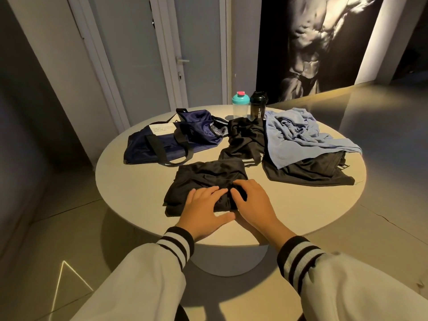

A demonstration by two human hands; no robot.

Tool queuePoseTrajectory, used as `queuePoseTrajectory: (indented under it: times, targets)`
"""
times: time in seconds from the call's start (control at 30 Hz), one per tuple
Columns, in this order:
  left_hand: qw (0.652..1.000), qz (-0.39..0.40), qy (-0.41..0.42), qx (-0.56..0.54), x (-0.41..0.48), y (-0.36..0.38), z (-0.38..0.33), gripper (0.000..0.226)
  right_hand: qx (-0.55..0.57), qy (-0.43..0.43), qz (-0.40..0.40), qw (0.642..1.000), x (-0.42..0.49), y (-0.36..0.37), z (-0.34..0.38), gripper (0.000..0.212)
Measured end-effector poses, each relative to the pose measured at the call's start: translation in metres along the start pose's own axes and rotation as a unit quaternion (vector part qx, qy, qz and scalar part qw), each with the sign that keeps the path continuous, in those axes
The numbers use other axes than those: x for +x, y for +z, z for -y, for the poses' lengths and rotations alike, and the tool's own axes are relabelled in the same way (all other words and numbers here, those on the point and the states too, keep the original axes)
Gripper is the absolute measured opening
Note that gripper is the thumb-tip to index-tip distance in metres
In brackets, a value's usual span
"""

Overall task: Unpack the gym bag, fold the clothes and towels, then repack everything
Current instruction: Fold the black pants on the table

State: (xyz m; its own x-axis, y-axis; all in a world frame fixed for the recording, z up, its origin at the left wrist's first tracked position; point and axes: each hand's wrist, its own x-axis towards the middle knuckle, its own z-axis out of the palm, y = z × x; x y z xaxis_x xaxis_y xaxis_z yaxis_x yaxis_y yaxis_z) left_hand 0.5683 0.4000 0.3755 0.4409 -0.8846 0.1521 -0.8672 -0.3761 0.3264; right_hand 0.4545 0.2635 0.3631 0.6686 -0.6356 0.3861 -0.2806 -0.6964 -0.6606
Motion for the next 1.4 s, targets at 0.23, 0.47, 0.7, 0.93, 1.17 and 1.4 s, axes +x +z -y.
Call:
queuePoseTrajectory:
  times: [0.23, 0.47, 0.7, 0.93, 1.17, 1.4]
  targets:
    - [0.996, -0.080, -0.044, -0.019, 0.006, 0.002, 0.001, 0.043, 0.097, -0.025, 0.016, 0.995, -0.007, -0.008, 0.008, 0.033]
    - [0.917, -0.115, -0.152, -0.350, 0.014, -0.029, -0.023, 0.028, 0.077, -0.004, -0.085, 0.993, -0.010, -0.009, 0.013, 0.047]
    - [0.577, -0.091, -0.217, -0.782, 0.032, -0.057, -0.047, 0.037, 0.025, -0.113, -0.103, 0.988, 0.027, -0.036, 0.062, 0.048]
    - [0.517, -0.155, -0.392, -0.745, 0.022, -0.020, 0.009, 0.052, -0.159, -0.044, 0.043, 0.985, 0.015, -0.008, 0.039, 0.040]
    - [0.759, -0.174, -0.360, -0.514, 0.017, -0.015, 0.046, 0.059, -0.166, -0.032, 0.111, 0.979, 0.004, 0.004, 0.040, 0.059]
    - [0.947, -0.144, -0.213, -0.193, -0.005, -0.011, 0.041, 0.048, -0.228, -0.075, -0.017, 0.971, 0.008, 0.005, 0.018, 0.031]
